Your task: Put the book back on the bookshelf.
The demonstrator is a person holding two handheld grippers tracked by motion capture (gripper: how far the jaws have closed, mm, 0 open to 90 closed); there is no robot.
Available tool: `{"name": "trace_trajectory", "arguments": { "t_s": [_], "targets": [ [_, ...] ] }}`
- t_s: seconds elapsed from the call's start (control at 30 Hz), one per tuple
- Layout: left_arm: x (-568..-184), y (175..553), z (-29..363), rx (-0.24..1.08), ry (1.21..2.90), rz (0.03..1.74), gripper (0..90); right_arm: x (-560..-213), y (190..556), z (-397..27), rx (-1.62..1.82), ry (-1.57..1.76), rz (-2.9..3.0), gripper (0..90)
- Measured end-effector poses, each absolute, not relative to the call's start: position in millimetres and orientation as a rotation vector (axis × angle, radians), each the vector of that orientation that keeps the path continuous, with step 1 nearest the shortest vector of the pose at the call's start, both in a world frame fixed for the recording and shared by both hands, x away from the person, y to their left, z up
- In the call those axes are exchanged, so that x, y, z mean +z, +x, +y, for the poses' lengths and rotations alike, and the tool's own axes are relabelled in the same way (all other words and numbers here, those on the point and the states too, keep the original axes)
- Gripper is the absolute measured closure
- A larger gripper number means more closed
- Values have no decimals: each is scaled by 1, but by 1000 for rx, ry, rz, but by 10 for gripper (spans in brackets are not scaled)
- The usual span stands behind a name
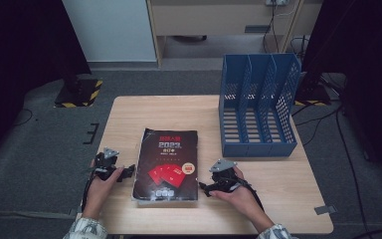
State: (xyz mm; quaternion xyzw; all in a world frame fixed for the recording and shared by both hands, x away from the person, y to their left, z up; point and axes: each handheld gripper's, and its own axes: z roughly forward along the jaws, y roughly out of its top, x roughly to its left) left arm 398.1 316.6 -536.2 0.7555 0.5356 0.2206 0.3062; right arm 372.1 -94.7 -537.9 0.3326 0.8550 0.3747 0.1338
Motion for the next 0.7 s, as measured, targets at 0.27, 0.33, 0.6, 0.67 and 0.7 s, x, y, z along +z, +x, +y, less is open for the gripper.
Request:
{"name": "trace_trajectory", "arguments": {
  "t_s": [0.27,0.33,0.6,0.67,0.7],
  "targets": [
    [-505,390,309,571,1861,1402,167,-537,372,-93,1067,968,2479,190],
    [-496,387,302,588,1856,1381,236,-532,371,-92,1072,952,2471,264],
    [-483,384,273,569,1924,1324,305,-511,366,-95,1207,903,2383,505],
    [-483,384,269,563,1934,1326,358,-508,366,-96,1253,886,2370,578],
    [-484,384,269,564,1938,1328,375,-506,366,-95,1260,880,2364,614]
  ]
}}
